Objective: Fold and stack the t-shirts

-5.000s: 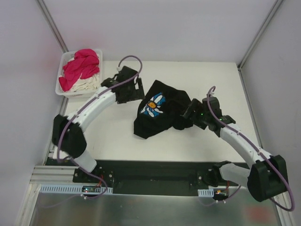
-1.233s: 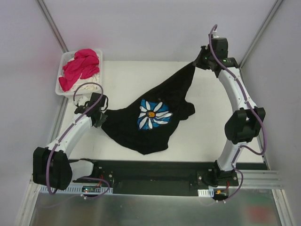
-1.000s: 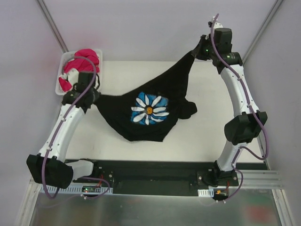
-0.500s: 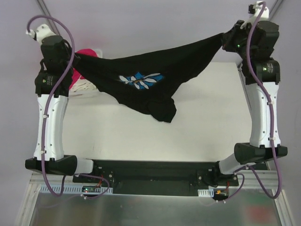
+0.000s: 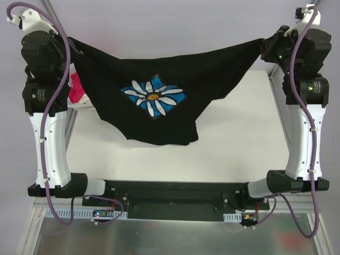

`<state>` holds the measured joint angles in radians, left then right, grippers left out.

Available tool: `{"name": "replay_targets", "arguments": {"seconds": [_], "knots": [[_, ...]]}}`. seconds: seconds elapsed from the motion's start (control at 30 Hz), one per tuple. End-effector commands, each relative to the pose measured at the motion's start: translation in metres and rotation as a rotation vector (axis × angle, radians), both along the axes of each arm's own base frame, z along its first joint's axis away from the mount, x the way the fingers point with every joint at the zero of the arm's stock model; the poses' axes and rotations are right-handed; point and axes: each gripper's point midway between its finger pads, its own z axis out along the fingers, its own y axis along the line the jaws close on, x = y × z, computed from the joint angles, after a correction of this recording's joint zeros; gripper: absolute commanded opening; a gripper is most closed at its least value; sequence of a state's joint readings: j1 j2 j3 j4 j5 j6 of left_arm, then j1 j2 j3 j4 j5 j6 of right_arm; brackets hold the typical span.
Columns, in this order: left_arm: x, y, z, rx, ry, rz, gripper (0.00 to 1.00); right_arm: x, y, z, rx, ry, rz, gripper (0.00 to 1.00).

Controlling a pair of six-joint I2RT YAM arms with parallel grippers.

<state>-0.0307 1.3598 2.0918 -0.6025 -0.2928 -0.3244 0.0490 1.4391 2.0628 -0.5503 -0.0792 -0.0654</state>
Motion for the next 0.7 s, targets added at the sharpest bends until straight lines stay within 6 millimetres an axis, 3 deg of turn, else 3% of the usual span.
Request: {"name": "replay_targets", "arguments": {"seconds": [0.0, 0.2, 0.27, 0.37, 0.47, 0.5, 0.53, 0.57, 0.6, 0.63, 0.67], "knots": [[-0.01, -0.016, 0.03, -0.001, -0.095, -0.107, 0.0, -0.028, -0.006, 0.016, -0.002, -0.035, -0.008, 0.01], [-0.013, -0.039, 0.025, -0.044, -0.087, -0.226, 0.0, -0.054, 0.002, 0.003, 0.002, -0.018, 0.04, 0.01], [-0.018, -0.048, 0.034, -0.07, -0.113, -0.273, 0.0, -0.058, 0.007, 0.003, 0.003, -0.02, 0.073, 0.01], [-0.013, -0.06, 0.031, -0.103, -0.098, -0.337, 0.0, -0.057, 0.024, -0.008, 0.046, 0.044, 0.157, 0.01], [0.006, -0.082, -0.015, -0.205, 0.032, -0.434, 0.0, -0.052, 0.038, -0.036, 0.118, 0.12, 0.223, 0.01], [0.012, -0.089, -0.032, -0.242, 0.078, -0.459, 0.0, -0.053, 0.042, -0.071, 0.143, 0.192, 0.237, 0.01], [0.021, -0.096, -0.064, -0.306, 0.163, -0.474, 0.0, -0.055, 0.046, -0.087, 0.167, 0.222, 0.246, 0.01], [0.023, -0.11, -0.083, -0.327, 0.215, -0.508, 0.0, -0.056, 0.05, -0.103, 0.213, 0.244, 0.258, 0.01], [0.03, -0.121, -0.105, -0.337, 0.273, -0.52, 0.0, -0.061, 0.051, -0.146, 0.231, 0.333, 0.254, 0.01], [0.034, -0.13, -0.137, -0.327, 0.352, -0.519, 0.0, -0.065, 0.052, -0.17, 0.241, 0.386, 0.249, 0.01], [0.035, -0.139, -0.155, -0.312, 0.396, -0.521, 0.0, -0.069, 0.052, -0.192, 0.256, 0.439, 0.241, 0.01]]}}
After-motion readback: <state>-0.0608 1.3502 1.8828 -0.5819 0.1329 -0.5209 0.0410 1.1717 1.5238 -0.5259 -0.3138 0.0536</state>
